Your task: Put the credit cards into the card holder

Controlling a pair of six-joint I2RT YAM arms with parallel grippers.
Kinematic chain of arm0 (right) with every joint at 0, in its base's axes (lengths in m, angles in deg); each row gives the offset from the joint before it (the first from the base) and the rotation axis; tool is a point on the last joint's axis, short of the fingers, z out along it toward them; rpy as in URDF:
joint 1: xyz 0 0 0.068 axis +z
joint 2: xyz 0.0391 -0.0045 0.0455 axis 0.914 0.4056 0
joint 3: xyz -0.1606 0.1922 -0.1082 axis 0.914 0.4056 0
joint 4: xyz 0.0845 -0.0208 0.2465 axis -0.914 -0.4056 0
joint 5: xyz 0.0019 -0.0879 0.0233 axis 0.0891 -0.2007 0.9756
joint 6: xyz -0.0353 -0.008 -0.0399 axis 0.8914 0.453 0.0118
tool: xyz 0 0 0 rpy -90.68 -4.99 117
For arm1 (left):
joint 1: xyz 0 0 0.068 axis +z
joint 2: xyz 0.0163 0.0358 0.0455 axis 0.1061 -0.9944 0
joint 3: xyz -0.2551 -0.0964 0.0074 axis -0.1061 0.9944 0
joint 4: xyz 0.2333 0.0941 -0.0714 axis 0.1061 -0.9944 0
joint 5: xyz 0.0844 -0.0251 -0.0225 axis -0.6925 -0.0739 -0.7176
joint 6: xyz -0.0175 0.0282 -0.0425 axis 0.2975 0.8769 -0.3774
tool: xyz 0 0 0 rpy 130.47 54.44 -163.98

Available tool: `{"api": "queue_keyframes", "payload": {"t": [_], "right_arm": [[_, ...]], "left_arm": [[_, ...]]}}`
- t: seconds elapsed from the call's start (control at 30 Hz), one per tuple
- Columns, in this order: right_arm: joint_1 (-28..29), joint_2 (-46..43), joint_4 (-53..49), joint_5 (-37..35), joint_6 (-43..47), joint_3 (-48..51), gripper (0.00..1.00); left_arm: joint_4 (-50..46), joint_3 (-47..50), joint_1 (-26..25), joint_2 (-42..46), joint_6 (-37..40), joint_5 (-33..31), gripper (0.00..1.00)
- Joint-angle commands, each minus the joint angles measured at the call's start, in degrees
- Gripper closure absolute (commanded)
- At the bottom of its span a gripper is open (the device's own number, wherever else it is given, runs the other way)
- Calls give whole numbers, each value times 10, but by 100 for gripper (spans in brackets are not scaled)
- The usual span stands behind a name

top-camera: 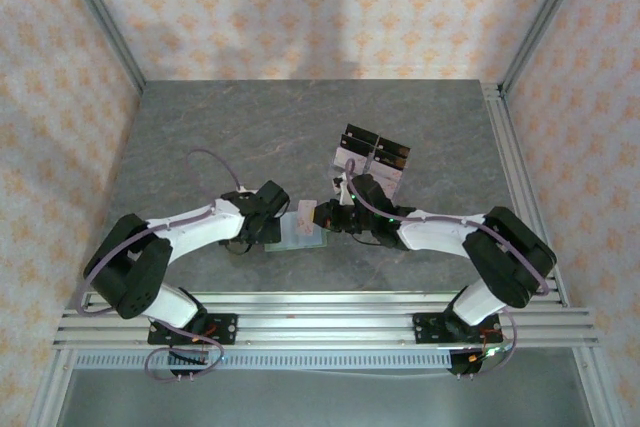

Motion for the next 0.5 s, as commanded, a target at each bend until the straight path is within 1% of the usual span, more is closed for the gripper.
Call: {"api": "queue_keyframes", "payload": {"t": [0.0, 0.27, 0.47], "right_arm": [[4, 11, 24, 4, 2, 8, 100], [3, 29, 33, 12, 4, 9, 100], [4, 48, 60, 24, 6, 13, 100]], "left_arm": [[7, 15, -5, -10, -16, -27, 0], [15, 34, -5, -12, -25, -26, 0], [15, 37, -5, -9, -24, -28, 0]]}}
